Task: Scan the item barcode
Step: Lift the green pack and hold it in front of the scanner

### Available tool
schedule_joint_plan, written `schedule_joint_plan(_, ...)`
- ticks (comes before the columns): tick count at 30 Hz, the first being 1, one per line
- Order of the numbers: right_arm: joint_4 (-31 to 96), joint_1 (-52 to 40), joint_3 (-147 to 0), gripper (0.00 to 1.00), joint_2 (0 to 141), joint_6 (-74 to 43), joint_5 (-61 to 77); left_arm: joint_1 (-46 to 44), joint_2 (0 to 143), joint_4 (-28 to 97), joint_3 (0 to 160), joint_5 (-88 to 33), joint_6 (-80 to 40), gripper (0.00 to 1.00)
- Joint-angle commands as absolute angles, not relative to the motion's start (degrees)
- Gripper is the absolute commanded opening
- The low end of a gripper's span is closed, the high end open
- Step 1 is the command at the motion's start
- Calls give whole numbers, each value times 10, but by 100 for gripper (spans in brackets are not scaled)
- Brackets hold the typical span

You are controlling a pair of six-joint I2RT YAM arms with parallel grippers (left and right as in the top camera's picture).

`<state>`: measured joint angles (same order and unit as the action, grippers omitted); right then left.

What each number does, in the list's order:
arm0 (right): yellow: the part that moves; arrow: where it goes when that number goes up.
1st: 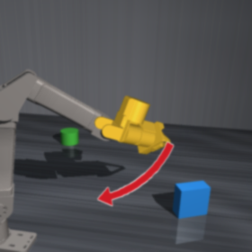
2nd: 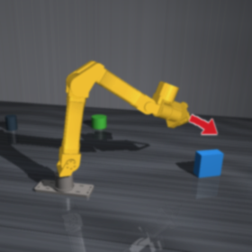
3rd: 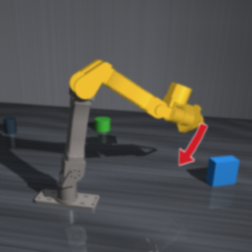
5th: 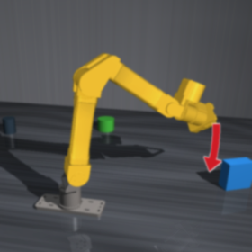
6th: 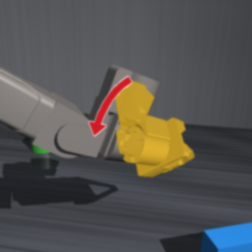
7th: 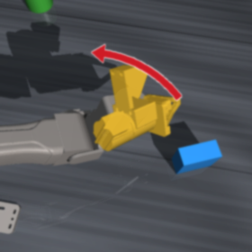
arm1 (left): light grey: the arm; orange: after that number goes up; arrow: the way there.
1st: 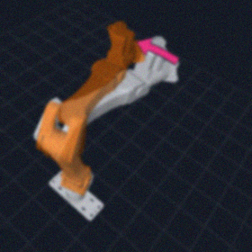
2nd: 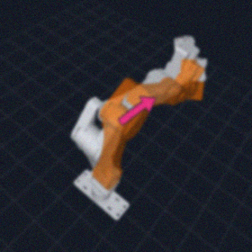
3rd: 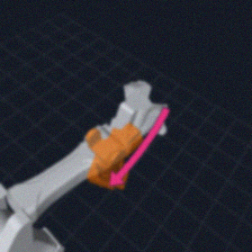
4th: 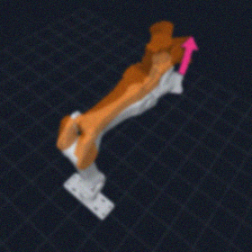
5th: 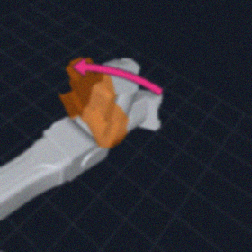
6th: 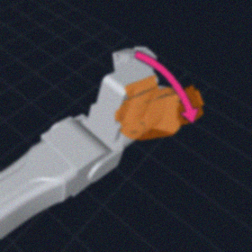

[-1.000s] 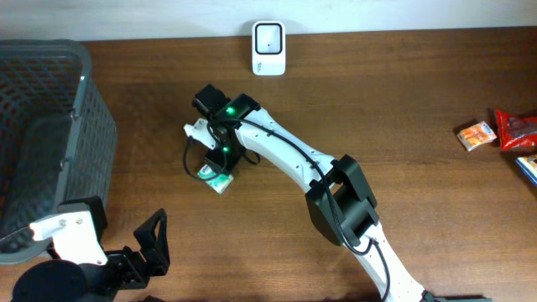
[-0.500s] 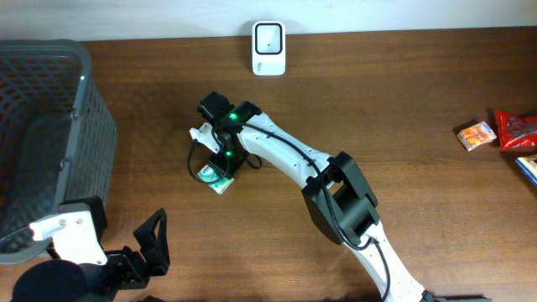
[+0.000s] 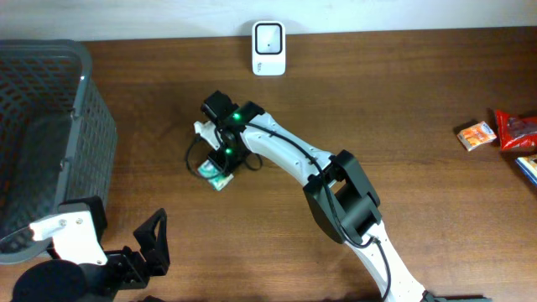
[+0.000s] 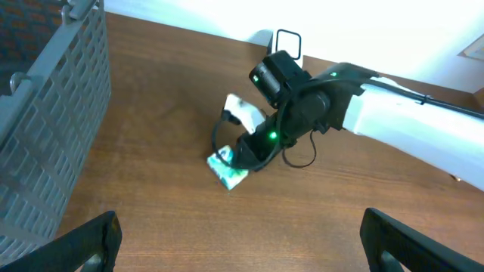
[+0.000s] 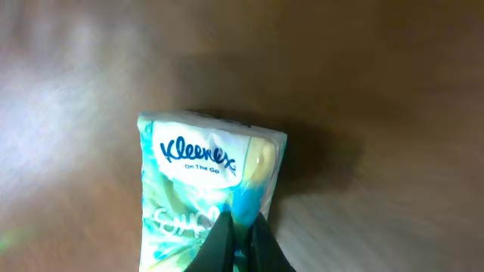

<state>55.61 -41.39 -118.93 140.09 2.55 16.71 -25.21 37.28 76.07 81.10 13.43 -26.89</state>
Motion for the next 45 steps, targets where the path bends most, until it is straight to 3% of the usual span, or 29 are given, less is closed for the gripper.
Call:
schedule_joint_plan(1,573,-379,-1246,4,1396,-20,73,-250,373,760,809,130,-274,99)
schedule_joint_plan(13,633,-306,-1390,4,1394,-20,-30,-250,373,760,809,130,-274,99)
schedule_joint_plan(16,572,-296,-1392,4,1394,-3,-207,-250,373,760,809,130,-274,99)
schedule_joint_plan(18,518,-294,-1392,4,1394,78,-259,-250,373,760,809,130,-274,99)
schedule_joint_plan(22,407,-288,-1392,4,1395,238,-262,-250,373,760,809,130,-274,99)
schedule_joint_plan(31,240,-237,-1382,4,1430,260,-249,-250,373,759,809,130,-274,99)
schedule_joint_plan(34,231,-228,-1382,4,1445,298,-187,-250,373,760,809,130,-274,99)
schedule_joint_plan(41,237,-229,-1382,4,1447,286,-183,-250,373,760,809,130,-274,99)
schedule_joint_plan(45,249,-221,-1383,4,1430,180,-192,-250,373,760,809,130,-274,99)
